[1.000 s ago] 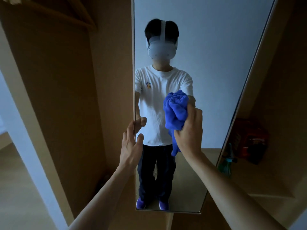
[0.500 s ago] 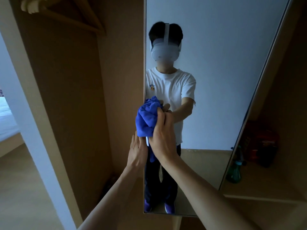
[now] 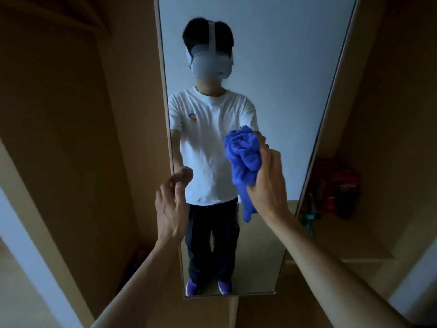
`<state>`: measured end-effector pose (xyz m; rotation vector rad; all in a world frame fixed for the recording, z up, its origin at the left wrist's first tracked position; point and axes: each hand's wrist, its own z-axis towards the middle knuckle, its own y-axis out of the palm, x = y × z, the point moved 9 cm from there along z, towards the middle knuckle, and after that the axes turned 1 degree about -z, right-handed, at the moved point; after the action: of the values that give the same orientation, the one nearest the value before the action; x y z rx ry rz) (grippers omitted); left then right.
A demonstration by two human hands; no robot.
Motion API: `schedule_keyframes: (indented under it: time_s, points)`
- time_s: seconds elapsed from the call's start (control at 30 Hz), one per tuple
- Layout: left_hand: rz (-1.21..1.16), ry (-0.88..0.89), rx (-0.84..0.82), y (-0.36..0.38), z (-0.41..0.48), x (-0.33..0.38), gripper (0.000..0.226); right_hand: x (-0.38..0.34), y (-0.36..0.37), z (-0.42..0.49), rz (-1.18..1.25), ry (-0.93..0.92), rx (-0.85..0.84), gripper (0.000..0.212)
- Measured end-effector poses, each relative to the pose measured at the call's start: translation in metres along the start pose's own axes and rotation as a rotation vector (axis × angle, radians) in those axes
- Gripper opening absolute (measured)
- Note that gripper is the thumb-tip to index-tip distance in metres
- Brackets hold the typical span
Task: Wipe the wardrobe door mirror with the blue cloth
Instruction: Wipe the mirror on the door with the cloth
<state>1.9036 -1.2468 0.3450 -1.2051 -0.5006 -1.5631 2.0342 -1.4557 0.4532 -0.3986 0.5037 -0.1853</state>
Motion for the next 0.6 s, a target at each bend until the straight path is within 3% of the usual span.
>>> schedule_keyframes:
  time_s: [0.33, 0.6]
  points:
    - [0.009, 0.001, 0.047, 0.003, -0.004, -0.006, 0.05, 0.082, -0.087, 0.004, -0.058, 0.116, 0.148, 0.049]
    - [-0.022, -0.046, -0.012, 0.004, -0.009, -0.003, 0.068, 0.084, -0.086, 0.005, 0.039, 0.104, 0.216, 0.033]
